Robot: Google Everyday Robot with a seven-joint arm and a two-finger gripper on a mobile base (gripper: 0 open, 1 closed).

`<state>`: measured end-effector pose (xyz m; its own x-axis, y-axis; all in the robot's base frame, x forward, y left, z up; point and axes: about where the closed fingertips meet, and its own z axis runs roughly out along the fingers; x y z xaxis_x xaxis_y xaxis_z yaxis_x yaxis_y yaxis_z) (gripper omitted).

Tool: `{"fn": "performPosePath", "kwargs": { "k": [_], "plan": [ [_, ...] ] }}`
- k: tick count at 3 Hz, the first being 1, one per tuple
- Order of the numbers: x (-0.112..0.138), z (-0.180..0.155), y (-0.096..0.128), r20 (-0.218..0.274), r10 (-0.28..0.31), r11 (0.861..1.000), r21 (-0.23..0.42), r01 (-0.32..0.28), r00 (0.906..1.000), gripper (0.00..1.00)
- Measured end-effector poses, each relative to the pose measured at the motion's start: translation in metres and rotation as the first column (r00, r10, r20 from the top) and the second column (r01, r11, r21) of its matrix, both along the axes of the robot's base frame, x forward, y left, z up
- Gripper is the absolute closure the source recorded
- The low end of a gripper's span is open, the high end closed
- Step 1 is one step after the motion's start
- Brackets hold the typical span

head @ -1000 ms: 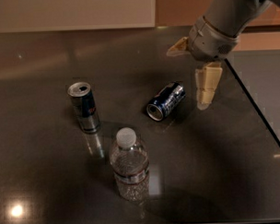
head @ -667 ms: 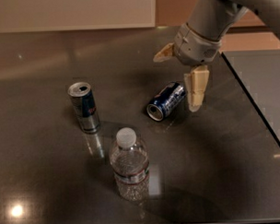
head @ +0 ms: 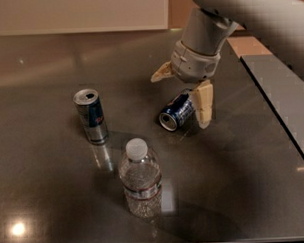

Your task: Place pepsi can upright

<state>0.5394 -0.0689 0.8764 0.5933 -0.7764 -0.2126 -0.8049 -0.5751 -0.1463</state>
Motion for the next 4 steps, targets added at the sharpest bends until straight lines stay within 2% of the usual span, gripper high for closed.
{"fn": "performPosePath", "kwargs": {
  "k": [1, 2, 3, 4],
  "plan": [
    [-0.007, -0.019, 0.014, 0.003, 0.133, 0.987, -0.095, -0.132, 0.9912, 0.0],
    [-0.006, -0.029, 0.011, 0.007, 0.163, 0.976, -0.145, -0.16, 0.9867, 0.08],
    [-0.002, -0.038, 0.002, 0.016, 0.177, 0.964, -0.205, -0.171, 0.984, 0.32],
    [0.0, -0.04, -0.005, 0.022, 0.182, 0.957, -0.236, -0.172, 0.983, 0.55]
  ]
}}
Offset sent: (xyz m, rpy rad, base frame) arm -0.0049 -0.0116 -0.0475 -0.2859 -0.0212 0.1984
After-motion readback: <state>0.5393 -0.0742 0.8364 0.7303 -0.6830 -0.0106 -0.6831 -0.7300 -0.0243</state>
